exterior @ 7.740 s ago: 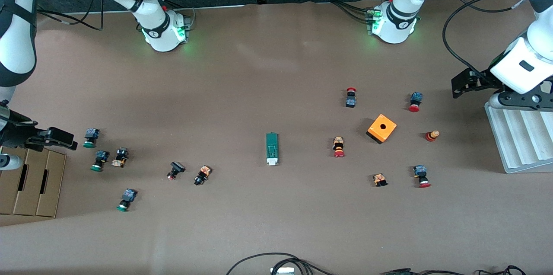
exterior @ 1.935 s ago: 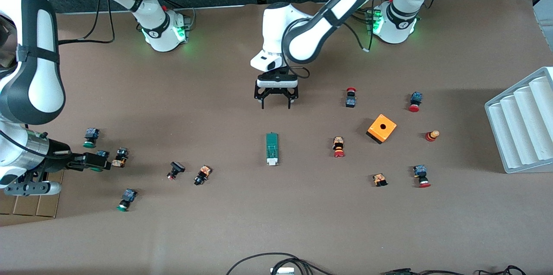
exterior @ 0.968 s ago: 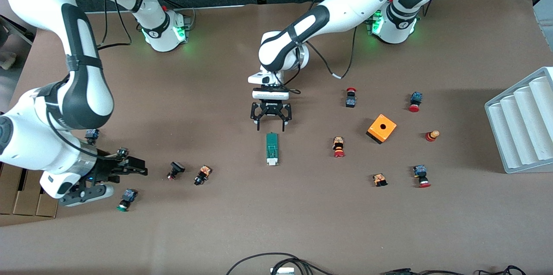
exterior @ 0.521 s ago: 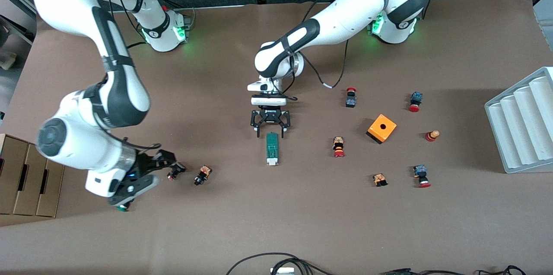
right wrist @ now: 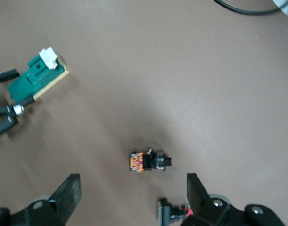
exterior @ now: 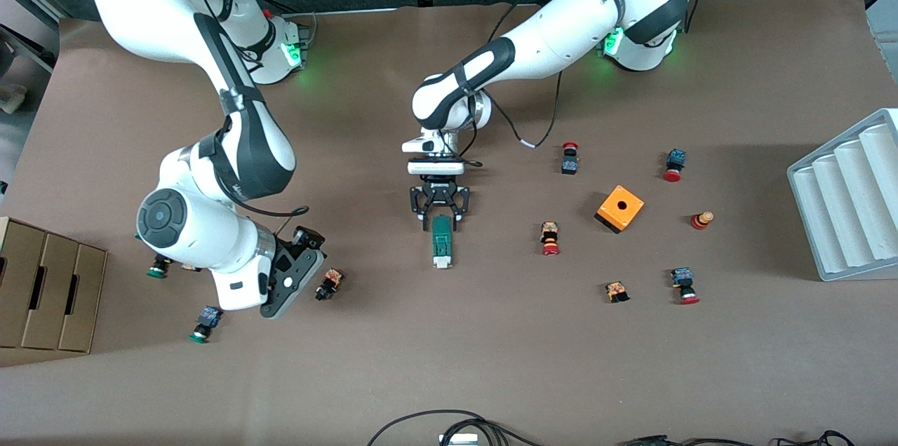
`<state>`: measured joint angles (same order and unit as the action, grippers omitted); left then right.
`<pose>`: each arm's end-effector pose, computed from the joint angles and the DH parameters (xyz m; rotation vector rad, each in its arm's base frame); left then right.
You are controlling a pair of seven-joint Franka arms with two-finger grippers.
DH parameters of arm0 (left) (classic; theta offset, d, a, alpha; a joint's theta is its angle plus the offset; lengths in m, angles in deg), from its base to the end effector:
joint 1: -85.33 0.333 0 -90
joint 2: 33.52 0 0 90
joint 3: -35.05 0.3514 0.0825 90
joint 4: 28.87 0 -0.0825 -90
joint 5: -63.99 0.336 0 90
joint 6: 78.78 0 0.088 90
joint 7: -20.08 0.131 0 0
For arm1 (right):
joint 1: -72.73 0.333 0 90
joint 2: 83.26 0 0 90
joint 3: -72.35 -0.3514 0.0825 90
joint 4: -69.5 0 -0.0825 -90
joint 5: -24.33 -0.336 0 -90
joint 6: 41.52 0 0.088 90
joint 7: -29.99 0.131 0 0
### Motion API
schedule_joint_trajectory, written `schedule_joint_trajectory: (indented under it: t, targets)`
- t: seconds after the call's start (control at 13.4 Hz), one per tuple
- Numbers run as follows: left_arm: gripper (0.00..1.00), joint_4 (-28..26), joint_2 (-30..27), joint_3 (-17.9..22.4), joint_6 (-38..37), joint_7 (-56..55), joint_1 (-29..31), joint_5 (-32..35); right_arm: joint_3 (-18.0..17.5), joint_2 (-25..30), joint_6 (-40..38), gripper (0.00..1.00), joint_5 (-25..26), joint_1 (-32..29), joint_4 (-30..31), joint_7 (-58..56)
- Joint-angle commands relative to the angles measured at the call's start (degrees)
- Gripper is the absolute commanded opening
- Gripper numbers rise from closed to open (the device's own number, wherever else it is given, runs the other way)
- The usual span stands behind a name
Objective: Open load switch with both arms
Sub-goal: 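Grasp the green switch with the left gripper while the right gripper approaches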
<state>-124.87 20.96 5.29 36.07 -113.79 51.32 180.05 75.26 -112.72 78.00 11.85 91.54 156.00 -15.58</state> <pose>0.4158 -0.5408 0.1494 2.6713 -0.0657 1.6472 0.6475 0.2067 0.4017 -2.6403 -1.4060 -0.1560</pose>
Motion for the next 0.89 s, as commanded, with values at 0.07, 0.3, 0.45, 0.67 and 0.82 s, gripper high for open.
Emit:
schedule_joint_trajectory:
  t: [0.07,0.3,0.45,0.67,0.82]
  targets:
    - [0.58,0.90,1.16,0.41,-2.01,-6.83,-0.97,4.68,0.34,-2.61,2.99,1.00,-1.22,2.45,-1.67,-7.68]
    - [0.58,0.81,2.04,0.41,-3.76,-7.73,-0.96,5.23,0.86,-4.90,4.48,1.00,-0.78,6.67,-3.78,-7.08]
    - [0.66,0.81,2.57,0.41,-3.94,-7.81,-0.97,6.27,1.21,-7.00,7.37,1.00,-0.87,7.82,-4.05,-7.51]
    - [0.66,0.72,3.27,0.41,-4.38,-7.81,-1.05,6.54,1.30,-9.55,12.03,1.00,-0.43,11.41,-4.05,-7.25]
    - [0.65,0.72,3.80,0.41,-5.25,-7.81,-1.14,6.63,1.39,-11.40,15.28,1.00,-0.26,13.26,-4.05,-7.08]
